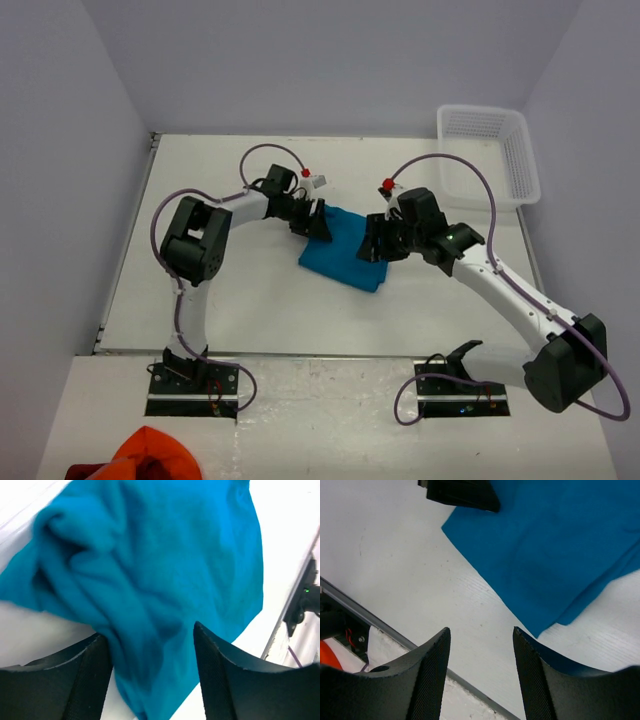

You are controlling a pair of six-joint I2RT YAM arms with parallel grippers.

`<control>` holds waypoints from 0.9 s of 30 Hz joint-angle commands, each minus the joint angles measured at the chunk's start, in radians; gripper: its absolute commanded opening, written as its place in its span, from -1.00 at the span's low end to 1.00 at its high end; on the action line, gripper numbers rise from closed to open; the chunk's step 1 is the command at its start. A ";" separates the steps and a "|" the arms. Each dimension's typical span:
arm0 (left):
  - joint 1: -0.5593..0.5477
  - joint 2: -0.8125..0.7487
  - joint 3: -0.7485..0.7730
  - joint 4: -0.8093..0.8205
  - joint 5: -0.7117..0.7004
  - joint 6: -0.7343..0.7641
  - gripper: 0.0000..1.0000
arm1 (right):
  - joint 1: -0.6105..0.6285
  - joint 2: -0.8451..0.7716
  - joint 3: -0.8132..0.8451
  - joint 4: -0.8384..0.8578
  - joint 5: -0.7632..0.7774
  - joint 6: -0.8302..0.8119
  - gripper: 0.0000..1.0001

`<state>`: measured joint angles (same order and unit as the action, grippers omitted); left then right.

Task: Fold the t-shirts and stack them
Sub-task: Put the neatly folded tshirt into the corner of the board with the left arm

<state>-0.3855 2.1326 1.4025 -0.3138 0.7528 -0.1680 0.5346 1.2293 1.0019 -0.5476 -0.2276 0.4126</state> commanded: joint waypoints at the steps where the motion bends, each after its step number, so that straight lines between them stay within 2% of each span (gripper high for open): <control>1: -0.046 0.190 -0.062 -0.045 -0.147 -0.033 0.27 | -0.001 -0.059 -0.017 0.038 0.000 0.017 0.09; 2: -0.062 0.202 -0.060 -0.038 -0.161 -0.047 0.26 | -0.001 -0.066 -0.025 0.038 0.004 0.017 0.09; 4: -0.076 0.222 -0.060 -0.008 -0.150 -0.073 0.02 | -0.002 -0.079 -0.029 0.034 0.007 0.018 0.10; 5: -0.082 0.237 -0.051 -0.005 -0.174 -0.089 -0.16 | -0.004 -0.091 -0.031 0.034 0.011 0.020 0.10; 6: -0.091 0.243 -0.045 -0.005 -0.188 -0.102 -0.50 | -0.004 -0.094 -0.029 0.031 0.014 0.022 0.10; 10: -0.099 0.279 -0.020 0.010 -0.228 -0.159 -0.96 | -0.005 -0.109 -0.026 0.029 0.014 0.020 0.10; 20: -0.130 0.233 -0.074 0.090 -0.363 -0.206 -1.00 | -0.005 -0.059 -0.057 0.047 0.028 0.035 0.09; 24: -0.130 0.150 -0.099 0.058 -0.400 -0.211 -1.00 | -0.005 -0.051 -0.063 0.052 0.043 0.035 0.08; 27: -0.127 0.054 -0.082 0.012 -0.486 -0.212 -1.00 | -0.005 -0.044 -0.054 0.046 0.047 0.031 0.08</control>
<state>-0.5205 2.1723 1.3777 -0.0814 0.6106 -0.4526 0.5308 1.1839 0.9386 -0.5297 -0.2043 0.4374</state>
